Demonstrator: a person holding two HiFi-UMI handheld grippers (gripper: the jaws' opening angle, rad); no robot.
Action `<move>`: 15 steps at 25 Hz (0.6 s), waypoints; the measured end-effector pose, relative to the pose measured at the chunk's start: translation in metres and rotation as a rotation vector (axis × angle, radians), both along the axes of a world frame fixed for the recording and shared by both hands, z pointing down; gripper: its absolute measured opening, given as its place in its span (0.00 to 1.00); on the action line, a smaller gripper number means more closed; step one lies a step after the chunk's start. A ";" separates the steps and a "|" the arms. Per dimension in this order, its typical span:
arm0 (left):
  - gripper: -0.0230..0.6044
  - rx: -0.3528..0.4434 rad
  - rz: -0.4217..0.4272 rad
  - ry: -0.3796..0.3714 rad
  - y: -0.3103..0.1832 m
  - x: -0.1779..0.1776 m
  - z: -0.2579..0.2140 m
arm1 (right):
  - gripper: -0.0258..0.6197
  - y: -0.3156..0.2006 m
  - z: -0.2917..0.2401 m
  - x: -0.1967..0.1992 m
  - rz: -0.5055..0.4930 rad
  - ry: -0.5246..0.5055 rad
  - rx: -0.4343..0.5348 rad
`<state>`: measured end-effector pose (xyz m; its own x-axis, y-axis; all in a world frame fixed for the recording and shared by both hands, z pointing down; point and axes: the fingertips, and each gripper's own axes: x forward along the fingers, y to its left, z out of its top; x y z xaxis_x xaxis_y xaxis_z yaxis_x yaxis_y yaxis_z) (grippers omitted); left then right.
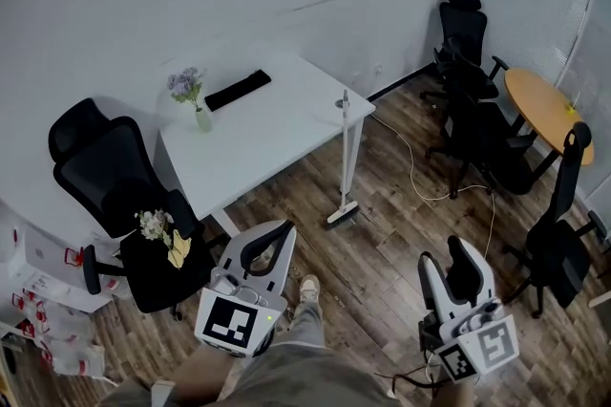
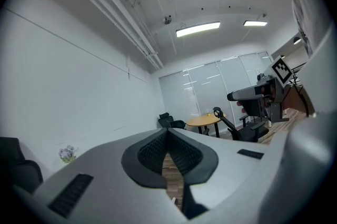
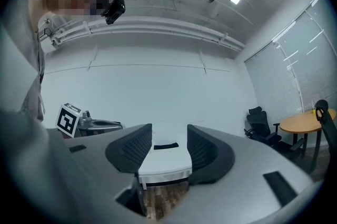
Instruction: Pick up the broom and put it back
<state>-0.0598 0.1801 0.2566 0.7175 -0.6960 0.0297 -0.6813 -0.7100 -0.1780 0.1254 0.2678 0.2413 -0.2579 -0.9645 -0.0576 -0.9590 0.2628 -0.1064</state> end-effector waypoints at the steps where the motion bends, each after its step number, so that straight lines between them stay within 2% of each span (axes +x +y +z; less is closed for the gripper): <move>1: 0.06 -0.002 0.000 -0.002 -0.010 0.002 0.001 | 0.36 -0.010 0.002 0.003 0.000 0.000 -0.004; 9: 0.06 -0.033 0.010 -0.036 -0.111 0.018 0.015 | 0.36 -0.115 0.018 0.021 -0.002 0.017 -0.058; 15: 0.06 -0.094 0.026 -0.084 -0.197 0.025 0.038 | 0.36 -0.202 0.035 0.029 0.017 0.025 -0.118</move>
